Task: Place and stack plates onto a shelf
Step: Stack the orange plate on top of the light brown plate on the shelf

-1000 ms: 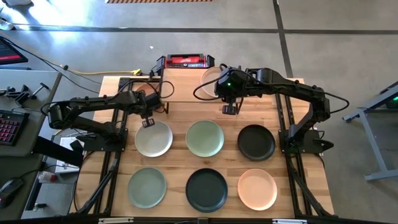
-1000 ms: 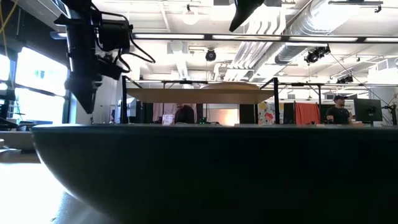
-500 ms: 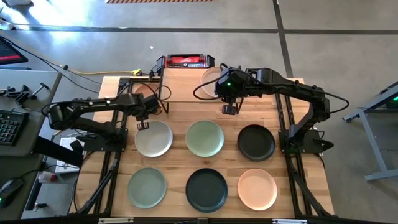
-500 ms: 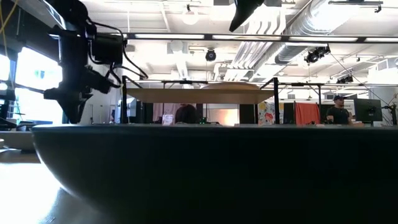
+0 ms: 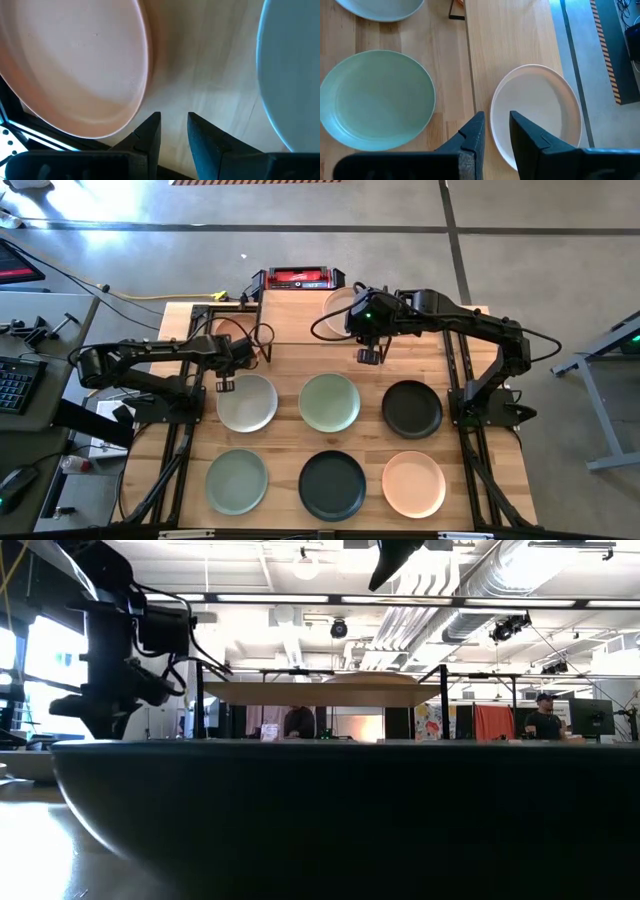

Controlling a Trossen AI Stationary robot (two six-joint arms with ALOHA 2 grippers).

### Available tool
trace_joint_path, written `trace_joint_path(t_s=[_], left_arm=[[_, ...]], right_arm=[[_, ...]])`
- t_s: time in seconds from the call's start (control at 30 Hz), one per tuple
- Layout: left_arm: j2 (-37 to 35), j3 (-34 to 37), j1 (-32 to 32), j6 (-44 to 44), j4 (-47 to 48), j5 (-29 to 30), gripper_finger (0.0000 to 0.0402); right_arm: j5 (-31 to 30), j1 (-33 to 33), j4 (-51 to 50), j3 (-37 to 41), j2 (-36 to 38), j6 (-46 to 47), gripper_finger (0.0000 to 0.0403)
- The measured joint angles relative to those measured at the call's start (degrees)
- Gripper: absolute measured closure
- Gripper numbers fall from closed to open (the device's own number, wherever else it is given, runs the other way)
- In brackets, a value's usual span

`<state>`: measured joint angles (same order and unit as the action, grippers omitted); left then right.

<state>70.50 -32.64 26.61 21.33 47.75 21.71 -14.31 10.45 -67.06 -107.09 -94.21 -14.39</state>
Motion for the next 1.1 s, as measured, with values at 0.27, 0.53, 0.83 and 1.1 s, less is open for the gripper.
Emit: trace_joint_path(t_s=[0.27, 0.53, 0.83, 1.1], left_arm=[[0.0, 0.0, 0.0, 3.2, -2.0, 0.0, 0.0316], [0.0, 0.0, 0.7, 8.4, -4.9, -1.9, 0.0316], [0.0, 0.0, 4.6, 10.2, -5.2, -2.6, 0.0316], [0.0, 0.0, 6.8, 12.6, -6.0, -4.2, 0.0316]], right_arm=[[0.0, 0.0, 0.0, 0.0, 0.0, 0.9, 0.0336], [0.0, 0.0, 0.0, 0.0, 0.0, 0.9, 0.0336], [0.0, 0.0, 0.0, 0.0, 0.0, 0.9, 0.0336], [0.0, 0.0, 0.0, 0.0, 0.0, 0.9, 0.0336]])
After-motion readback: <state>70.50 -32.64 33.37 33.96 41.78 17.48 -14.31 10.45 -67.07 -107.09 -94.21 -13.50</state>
